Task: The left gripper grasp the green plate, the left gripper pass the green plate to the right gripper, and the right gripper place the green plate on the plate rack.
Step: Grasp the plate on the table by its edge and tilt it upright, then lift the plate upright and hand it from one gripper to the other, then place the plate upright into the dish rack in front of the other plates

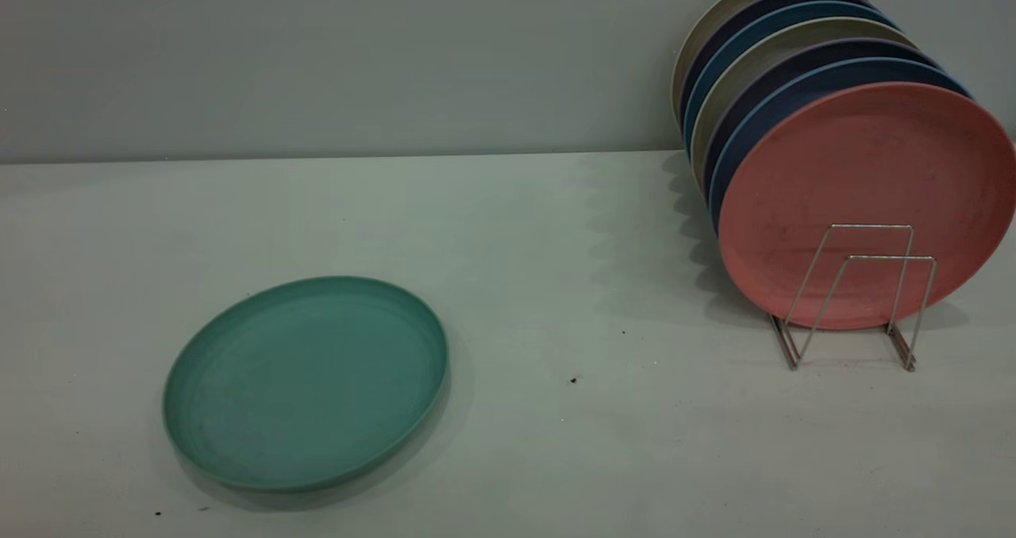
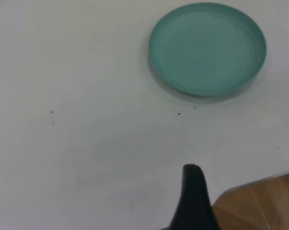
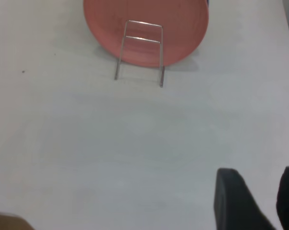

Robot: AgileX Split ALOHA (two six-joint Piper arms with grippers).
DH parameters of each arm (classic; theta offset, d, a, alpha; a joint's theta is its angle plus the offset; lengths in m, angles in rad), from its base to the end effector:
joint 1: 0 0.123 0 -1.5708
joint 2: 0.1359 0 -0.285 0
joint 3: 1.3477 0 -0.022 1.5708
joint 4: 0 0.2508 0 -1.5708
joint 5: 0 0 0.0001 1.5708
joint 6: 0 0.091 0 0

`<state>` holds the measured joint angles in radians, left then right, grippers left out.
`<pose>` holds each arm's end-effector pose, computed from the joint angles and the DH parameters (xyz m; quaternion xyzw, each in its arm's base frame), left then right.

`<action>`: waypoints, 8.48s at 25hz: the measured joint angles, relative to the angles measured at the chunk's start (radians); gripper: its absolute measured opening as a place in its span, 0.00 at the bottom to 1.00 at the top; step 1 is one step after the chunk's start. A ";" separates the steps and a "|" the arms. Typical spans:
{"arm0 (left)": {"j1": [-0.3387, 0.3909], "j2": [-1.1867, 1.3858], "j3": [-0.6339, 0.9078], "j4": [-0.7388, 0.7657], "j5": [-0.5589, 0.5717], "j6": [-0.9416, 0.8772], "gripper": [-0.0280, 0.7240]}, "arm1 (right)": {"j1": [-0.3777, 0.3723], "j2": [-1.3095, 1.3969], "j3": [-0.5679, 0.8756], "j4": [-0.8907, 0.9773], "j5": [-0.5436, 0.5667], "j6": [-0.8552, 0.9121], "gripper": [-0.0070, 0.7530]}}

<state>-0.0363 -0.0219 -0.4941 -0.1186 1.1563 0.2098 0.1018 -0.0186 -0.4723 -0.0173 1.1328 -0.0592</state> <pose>-0.0124 -0.0094 0.2684 0.1125 0.8645 -0.0166 0.4896 -0.0075 -0.0022 0.2638 -0.0697 0.8709 0.0017 0.4865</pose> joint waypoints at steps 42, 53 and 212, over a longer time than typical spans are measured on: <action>0.000 0.000 0.000 -0.048 -0.035 -0.013 0.82 | 0.000 -0.001 0.000 0.001 0.000 0.002 0.32; 0.000 0.316 -0.136 0.064 -0.275 -0.152 0.82 | 0.000 0.267 -0.129 0.028 -0.105 0.005 0.51; 0.153 2.093 -0.828 -0.849 -0.065 0.704 0.80 | 0.058 1.603 -0.741 0.437 -0.480 -1.467 0.12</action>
<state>0.1172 2.0715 -1.3220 -0.9677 1.0918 0.9135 0.1594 1.5848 -1.2133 0.4199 0.6527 -1.5259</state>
